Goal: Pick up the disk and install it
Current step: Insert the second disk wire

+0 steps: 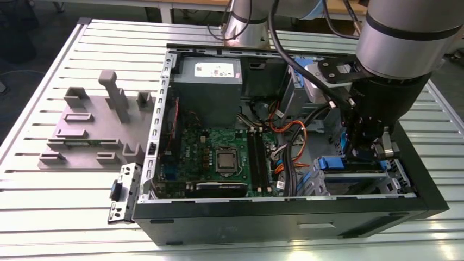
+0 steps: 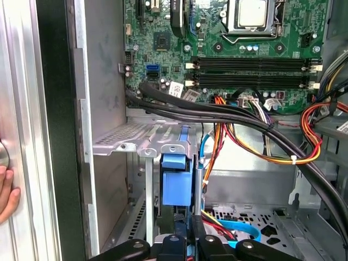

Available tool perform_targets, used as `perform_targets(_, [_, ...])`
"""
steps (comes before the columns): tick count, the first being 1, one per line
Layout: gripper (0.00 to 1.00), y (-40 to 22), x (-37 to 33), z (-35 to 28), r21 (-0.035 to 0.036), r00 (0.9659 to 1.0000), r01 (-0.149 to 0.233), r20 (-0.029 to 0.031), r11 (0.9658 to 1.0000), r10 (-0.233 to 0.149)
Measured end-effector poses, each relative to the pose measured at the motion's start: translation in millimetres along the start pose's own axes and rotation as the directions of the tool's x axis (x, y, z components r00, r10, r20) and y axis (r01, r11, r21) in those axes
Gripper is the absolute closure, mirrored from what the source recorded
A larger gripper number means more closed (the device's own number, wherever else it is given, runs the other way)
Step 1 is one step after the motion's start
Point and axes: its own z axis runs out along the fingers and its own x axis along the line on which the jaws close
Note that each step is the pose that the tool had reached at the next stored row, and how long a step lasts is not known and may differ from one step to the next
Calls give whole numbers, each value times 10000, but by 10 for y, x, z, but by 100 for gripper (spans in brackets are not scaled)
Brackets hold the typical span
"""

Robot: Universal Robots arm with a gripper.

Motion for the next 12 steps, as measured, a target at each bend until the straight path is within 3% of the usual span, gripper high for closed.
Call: perform_targets(12, [84,3,7,9,75,10000,-7,-2,10000,7])
